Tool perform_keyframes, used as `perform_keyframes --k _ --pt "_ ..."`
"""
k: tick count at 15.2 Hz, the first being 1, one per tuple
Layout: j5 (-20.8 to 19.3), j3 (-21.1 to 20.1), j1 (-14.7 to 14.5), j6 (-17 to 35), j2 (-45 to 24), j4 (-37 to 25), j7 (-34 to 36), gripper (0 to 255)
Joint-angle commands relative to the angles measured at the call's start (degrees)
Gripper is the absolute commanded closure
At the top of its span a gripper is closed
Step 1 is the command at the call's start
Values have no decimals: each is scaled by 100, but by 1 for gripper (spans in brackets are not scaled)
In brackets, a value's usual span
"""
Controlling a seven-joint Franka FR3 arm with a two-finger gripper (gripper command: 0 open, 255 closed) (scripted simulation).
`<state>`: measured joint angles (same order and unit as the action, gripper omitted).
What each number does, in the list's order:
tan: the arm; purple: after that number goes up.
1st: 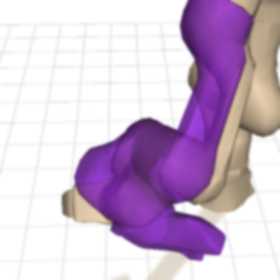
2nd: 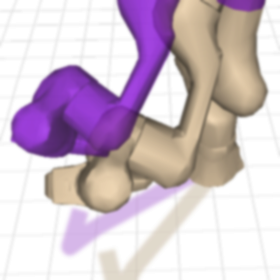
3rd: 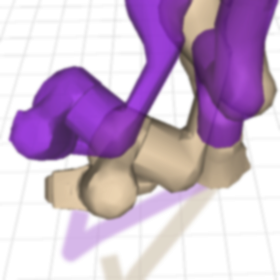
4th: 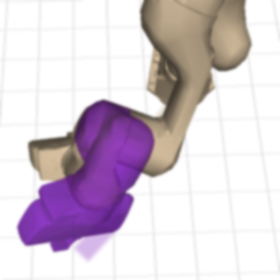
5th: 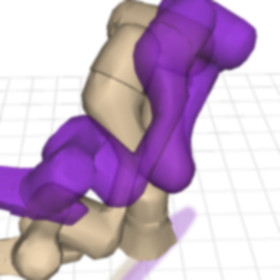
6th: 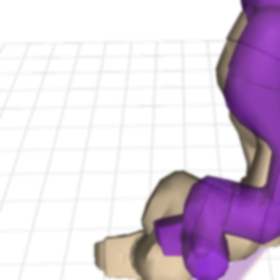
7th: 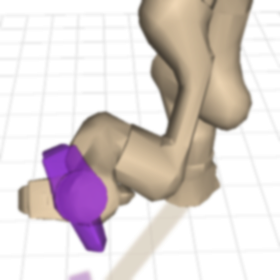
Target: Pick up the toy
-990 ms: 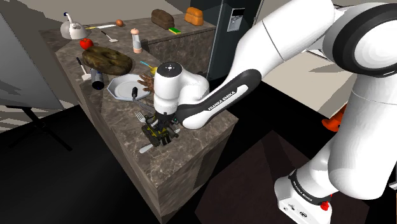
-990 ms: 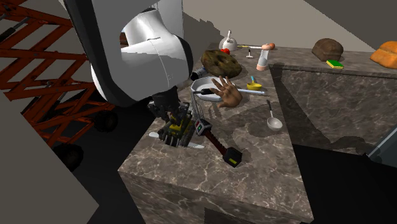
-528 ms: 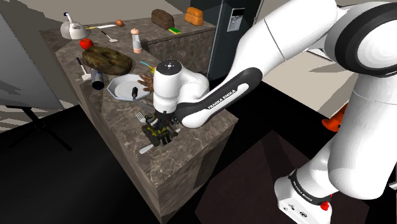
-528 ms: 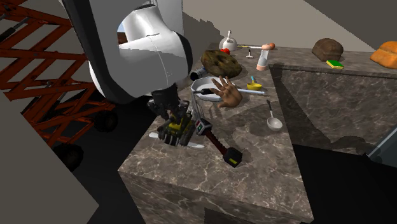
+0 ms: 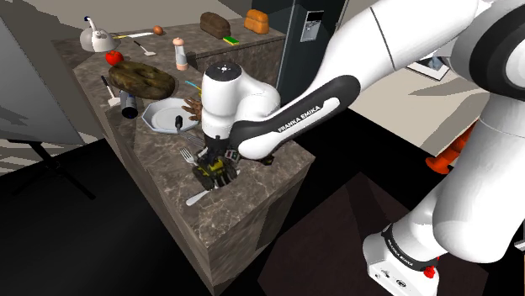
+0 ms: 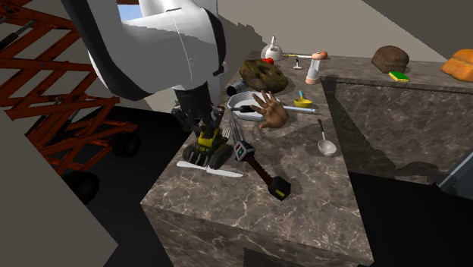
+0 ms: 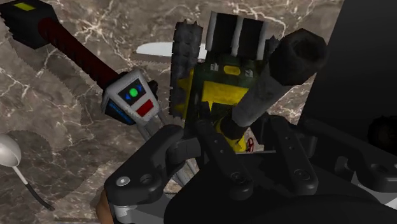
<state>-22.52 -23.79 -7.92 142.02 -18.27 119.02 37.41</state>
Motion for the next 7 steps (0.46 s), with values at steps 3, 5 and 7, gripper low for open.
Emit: perform_keyframes --k 3,5,7 --pt "210 -93 75 -236 230 -46 -175 255" --pt "305 -131 101 -355 331 -81 -251 255" --pt "313 -134 103 -364 339 -83 -257 255"
